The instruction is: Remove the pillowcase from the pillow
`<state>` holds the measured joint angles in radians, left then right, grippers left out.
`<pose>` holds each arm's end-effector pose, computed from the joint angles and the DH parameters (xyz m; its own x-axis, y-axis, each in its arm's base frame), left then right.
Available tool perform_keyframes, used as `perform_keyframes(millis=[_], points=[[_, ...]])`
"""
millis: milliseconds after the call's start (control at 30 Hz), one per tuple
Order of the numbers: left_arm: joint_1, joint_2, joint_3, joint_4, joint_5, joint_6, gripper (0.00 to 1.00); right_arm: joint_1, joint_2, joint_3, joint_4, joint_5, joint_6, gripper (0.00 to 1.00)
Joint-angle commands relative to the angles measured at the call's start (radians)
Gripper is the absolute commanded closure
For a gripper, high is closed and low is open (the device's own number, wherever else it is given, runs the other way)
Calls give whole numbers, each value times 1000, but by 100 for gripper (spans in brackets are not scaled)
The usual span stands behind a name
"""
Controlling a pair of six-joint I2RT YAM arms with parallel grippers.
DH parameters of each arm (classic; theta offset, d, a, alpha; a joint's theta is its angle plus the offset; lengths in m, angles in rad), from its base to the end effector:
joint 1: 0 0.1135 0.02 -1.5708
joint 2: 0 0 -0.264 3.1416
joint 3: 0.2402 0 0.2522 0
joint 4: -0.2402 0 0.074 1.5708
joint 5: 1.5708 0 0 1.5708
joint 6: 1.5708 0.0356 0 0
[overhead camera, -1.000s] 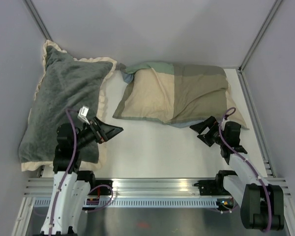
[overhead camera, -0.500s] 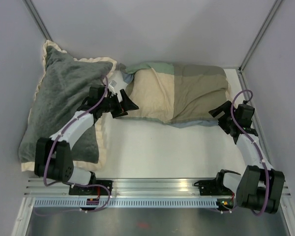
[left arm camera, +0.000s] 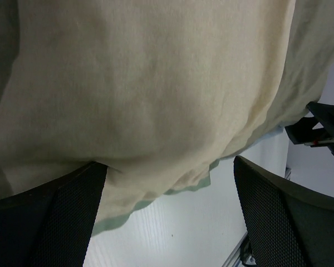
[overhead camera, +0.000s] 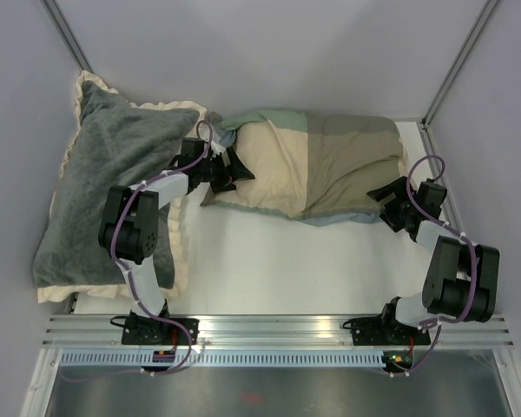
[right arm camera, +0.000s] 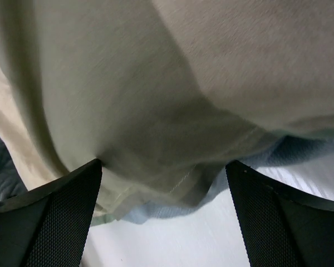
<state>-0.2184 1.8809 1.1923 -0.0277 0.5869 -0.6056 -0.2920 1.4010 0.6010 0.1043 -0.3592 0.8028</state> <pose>0.3921 -0.1072 0.1875 -0.8618 -0.2942 -0.4131 0.1187 0.6749 -0.7283 0.2636 -0.0662 0.1710 -0.4184 0.8289 -0.3712 0.4492 0.5441 0.7087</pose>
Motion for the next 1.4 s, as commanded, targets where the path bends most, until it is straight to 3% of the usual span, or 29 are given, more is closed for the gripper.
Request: perform_keyframes(millis=[0,67,133,167,200,233,300,333,400,567,667,700,800,933,1000,1133,1200,1267,1367], points=[[-2,67,111,109,33,-16,0,-4,102,31,170,-24,65,1],[-1,125,150,92,25,-19,0,-4,182,60,173,-27,73,1],[-4,177,199,91,42,-39,7,-6,230,69,207,-34,76,15],[-4,191,211,89,60,-48,33,-4,239,78,218,-43,64,23],[-4,198,220,89,68,-60,47,-3,243,82,227,-52,56,30],[-9,193,217,92,79,-65,69,-4,239,86,222,-57,40,45],[-16,173,192,80,76,-66,98,-3,202,76,222,-57,26,61],[-21,155,172,78,73,-68,98,-1,184,69,216,-55,18,79],[-38,66,89,104,73,-63,98,-1,118,62,172,-55,-8,100],[-82,-222,-71,63,61,-17,98,1,-139,40,57,-108,-71,100],[-108,-484,-131,-52,21,32,98,-1,-400,66,-66,-116,-86,100],[-113,-617,-137,-84,11,41,98,-1,-516,94,-184,-95,-94,100],[-116,-853,-110,-228,-12,55,98,-2,-688,258,-380,-57,-135,100],[-118,-1006,-10,-397,-16,59,98,-1,-723,553,-547,-27,-145,100],[-116,-1011,44,-509,-39,63,98,-3,-680,614,-574,-30,-125,100],[-116,-878,55,-615,-84,63,98,-1,-562,675,-568,9,-62,100],[-116,-821,33,-594,-59,52,98,-1,-466,674,-523,8,-16,100],[-116,-748,18,-569,-22,40,98,-1,-348,704,-508,-99,18,100],[-119,-779,-6,-542,-10,27,98,-1,-364,703,-477,-143,22,100]])
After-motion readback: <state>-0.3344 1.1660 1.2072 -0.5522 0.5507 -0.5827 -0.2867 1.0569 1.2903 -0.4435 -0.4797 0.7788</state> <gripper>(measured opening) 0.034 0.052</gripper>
